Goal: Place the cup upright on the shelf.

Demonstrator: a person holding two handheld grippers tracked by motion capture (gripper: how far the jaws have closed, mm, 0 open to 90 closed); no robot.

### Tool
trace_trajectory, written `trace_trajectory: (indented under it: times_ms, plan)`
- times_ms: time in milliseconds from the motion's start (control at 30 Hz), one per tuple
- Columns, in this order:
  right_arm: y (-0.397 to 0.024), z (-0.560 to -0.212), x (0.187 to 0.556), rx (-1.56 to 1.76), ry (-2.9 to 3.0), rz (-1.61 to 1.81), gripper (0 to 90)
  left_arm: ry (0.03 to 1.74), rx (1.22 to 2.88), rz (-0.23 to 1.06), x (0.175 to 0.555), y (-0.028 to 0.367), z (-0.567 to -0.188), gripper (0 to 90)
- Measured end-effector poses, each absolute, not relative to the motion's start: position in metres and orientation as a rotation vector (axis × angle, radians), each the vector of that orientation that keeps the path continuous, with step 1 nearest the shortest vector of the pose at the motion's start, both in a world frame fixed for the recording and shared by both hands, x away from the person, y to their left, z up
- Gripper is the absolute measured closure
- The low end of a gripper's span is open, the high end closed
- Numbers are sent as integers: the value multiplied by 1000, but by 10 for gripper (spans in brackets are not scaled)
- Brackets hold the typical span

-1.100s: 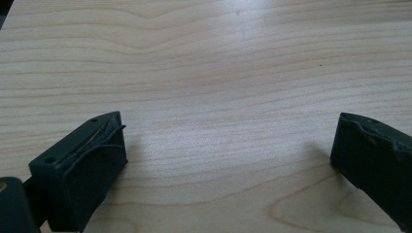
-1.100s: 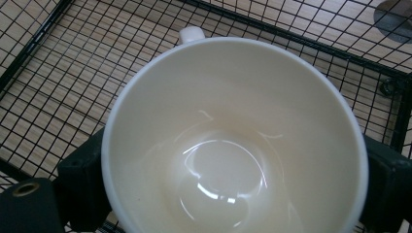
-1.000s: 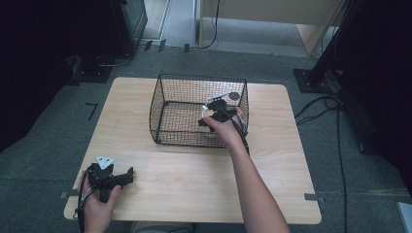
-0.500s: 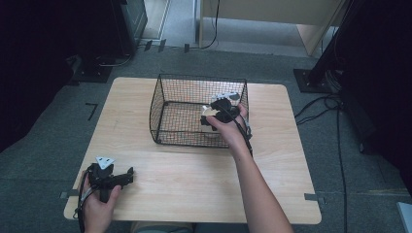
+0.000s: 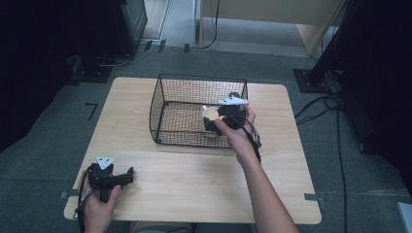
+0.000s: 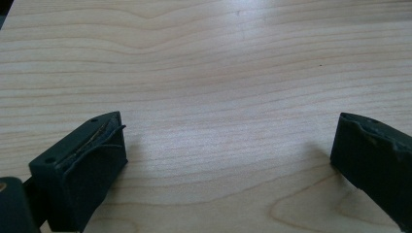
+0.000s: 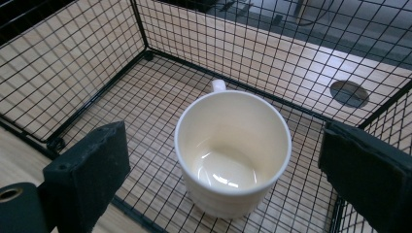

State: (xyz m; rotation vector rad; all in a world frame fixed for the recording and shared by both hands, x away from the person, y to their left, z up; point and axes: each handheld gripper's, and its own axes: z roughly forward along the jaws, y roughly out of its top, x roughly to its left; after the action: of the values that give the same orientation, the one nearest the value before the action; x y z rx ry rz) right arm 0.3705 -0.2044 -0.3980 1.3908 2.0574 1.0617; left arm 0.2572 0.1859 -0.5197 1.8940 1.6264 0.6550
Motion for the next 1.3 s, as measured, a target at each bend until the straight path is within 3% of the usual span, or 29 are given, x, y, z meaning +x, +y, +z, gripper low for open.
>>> trace_trajectory:
  times_ms: [500,1300]
  plan:
    - [-228,-401,318,1327,2020,1098,43,1625,1894,656,257,186,-520,0]
    - [-305,-451,254,1416,1953,1092,33,1625,1895,656,257,186,-520,0]
